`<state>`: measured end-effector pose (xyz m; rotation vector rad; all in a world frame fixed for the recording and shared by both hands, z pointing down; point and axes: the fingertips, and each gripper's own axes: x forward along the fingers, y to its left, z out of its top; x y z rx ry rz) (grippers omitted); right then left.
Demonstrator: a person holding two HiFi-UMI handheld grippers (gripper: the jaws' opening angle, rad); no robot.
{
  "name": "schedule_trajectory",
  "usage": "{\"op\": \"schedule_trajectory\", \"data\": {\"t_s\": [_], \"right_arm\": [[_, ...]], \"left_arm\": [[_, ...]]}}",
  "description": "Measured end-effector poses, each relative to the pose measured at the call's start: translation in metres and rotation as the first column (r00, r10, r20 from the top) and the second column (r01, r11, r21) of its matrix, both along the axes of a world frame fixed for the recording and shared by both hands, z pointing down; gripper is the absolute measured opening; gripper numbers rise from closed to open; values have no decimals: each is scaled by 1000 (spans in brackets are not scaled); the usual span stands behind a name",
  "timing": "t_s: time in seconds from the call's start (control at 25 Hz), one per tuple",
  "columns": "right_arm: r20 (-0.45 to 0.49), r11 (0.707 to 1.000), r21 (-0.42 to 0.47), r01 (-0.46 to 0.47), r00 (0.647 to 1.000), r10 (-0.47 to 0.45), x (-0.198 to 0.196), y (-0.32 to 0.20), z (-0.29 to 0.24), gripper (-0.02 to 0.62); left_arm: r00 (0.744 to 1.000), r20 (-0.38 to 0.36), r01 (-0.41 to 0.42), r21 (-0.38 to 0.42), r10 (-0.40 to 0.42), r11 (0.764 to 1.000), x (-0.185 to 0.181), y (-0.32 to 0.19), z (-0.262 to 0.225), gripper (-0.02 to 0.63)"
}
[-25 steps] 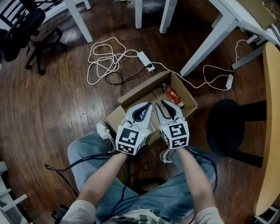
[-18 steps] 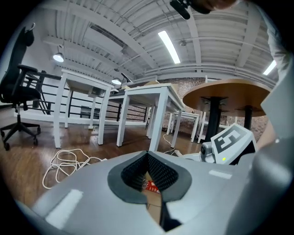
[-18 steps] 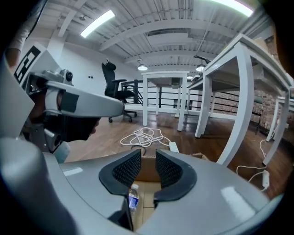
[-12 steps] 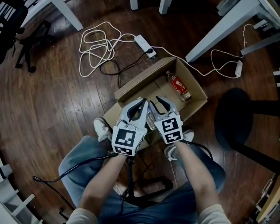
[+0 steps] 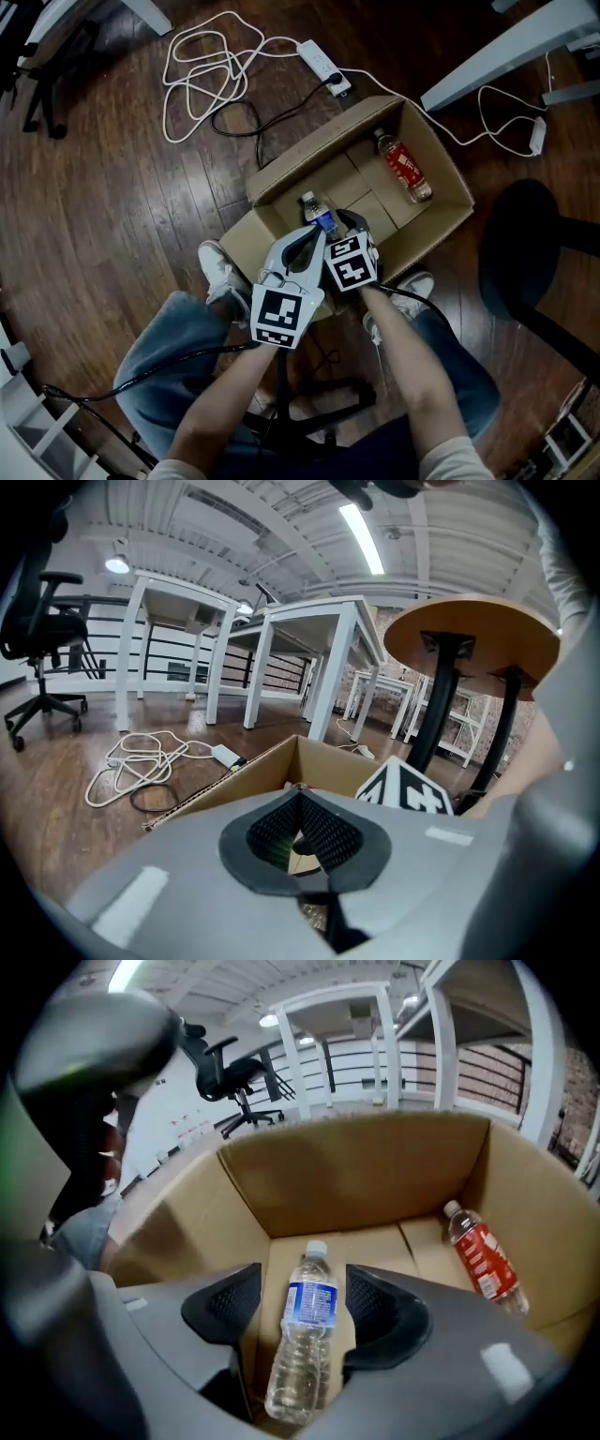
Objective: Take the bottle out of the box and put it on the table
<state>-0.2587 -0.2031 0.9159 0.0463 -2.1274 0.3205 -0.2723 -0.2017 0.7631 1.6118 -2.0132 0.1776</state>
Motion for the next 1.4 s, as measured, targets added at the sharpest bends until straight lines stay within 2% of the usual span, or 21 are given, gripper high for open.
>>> {"op": "schedule_trajectory", "data": {"t_s": [0.16,0.24,0.4,0.84,0.96,1.12,1.4], "right_arm": [[-66,999,-22,-33,997,32,-10,-2,35,288],[-122,1000,-28,-10,992,6,-6,2,56,311],[-230,998,-59,16,973,-29,13,13,93,318],[-367,997,-80,-16,930,-15,15,24,121,331],[-373,997,-69,-28,928,0,15,23,121,314],[-367,994,-97,-48,930,10,16,18,118,291],[-176,996,-34,-77,982,70,1,-1,57,287]], "left_arm": [[999,-14,46,0,-46,999,-12,0,2,-14],[998,-19,61,12,-61,998,-17,-2,0,-14],[996,-39,78,37,-76,996,-23,-6,-3,-14],[992,-65,110,6,-109,994,-26,2,9,-14],[993,-57,106,11,-105,994,-28,0,7,-14],[992,-52,115,19,-113,993,-31,0,4,-14],[995,-39,93,45,-92,995,-25,-4,-16,-14]]}}
